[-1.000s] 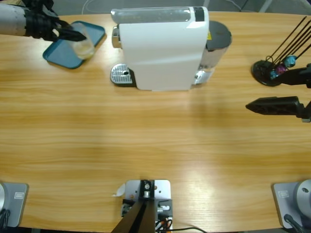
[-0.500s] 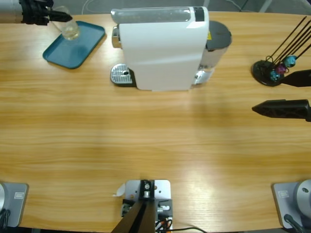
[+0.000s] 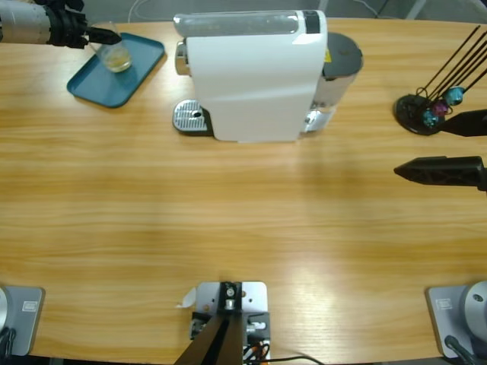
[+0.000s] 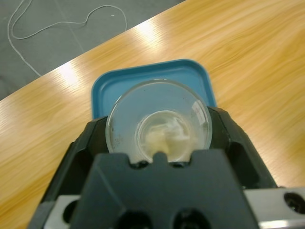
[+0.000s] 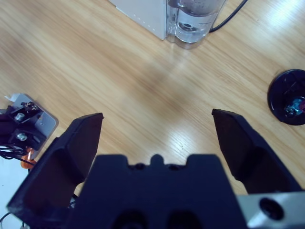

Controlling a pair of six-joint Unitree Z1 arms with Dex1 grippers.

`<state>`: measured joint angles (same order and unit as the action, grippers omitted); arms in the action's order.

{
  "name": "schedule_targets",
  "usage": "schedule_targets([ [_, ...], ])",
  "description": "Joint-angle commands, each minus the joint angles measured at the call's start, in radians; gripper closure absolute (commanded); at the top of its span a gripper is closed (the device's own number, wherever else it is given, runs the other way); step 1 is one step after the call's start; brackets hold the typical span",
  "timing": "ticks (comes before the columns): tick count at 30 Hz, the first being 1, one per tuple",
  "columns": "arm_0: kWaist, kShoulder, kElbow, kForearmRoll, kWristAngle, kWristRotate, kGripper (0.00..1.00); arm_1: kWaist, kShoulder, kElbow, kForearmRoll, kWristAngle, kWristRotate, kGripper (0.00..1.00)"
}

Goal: Pour coffee

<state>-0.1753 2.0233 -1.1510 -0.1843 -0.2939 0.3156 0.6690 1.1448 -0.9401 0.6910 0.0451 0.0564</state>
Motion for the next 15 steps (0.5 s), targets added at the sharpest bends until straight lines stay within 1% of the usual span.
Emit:
schedule_targets([
  [1,-0.012,0.057,0.030,0.000,0.037,-0.013,1.000,0.004,0.015,0.046,-0.015,-0.011,0.000,0.000],
  [3,-0.014,0.061,0.030,0.001,0.039,-0.013,1.000,0.004,0.016,0.044,-0.019,-0.011,0.000,0.000],
  [5,-0.021,0.064,0.033,0.023,0.074,-0.013,1.000,0.004,0.021,0.041,-0.021,-0.011,0.000,0.000],
  [15,-0.023,0.075,0.037,0.037,0.090,-0.010,1.000,0.004,0.026,0.028,-0.022,-0.013,-0.001,0.000],
])
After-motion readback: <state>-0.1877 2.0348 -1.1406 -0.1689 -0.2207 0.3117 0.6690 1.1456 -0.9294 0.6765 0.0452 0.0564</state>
